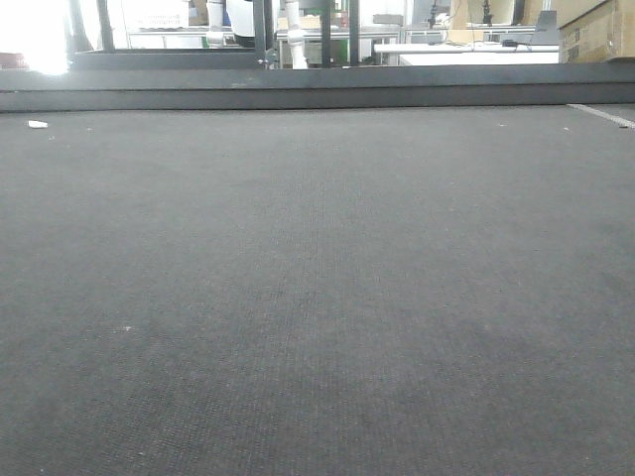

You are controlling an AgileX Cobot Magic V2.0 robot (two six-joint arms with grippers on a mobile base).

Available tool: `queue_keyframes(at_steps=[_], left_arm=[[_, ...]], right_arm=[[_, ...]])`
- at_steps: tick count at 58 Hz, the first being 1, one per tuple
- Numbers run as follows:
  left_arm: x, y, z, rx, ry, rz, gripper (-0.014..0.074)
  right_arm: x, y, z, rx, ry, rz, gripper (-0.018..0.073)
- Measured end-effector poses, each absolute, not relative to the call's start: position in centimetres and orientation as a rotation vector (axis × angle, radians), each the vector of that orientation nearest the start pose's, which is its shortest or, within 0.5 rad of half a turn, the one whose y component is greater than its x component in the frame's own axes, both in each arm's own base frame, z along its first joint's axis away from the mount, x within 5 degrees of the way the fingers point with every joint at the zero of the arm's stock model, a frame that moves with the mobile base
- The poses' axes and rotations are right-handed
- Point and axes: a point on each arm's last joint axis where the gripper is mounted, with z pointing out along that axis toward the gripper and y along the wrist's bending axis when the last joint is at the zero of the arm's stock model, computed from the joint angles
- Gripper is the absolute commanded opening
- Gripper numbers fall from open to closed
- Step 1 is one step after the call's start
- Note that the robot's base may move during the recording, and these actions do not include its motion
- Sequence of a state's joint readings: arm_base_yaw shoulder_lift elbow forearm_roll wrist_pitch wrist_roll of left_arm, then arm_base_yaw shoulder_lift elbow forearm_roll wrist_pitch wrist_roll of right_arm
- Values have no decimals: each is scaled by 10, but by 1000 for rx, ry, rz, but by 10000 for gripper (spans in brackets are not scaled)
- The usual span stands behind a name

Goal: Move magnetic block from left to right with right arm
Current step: 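Drive the base away from the platform holding the cube in the right gripper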

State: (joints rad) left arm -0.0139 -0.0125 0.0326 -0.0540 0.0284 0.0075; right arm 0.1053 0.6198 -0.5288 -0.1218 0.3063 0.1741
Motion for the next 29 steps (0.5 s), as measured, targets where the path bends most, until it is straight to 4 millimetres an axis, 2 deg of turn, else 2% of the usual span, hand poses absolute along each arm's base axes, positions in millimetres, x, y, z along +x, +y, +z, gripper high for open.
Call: queue_keyframes(at_steps=[16, 29], left_arm=[[57, -1, 200, -24, 1532, -49, -126], [57, -1, 200, -24, 1532, -49, -126]], right_arm=[[77, 6, 279, -30, 1654, 95, 244], [51, 3, 283, -25, 1507, 102, 244]])
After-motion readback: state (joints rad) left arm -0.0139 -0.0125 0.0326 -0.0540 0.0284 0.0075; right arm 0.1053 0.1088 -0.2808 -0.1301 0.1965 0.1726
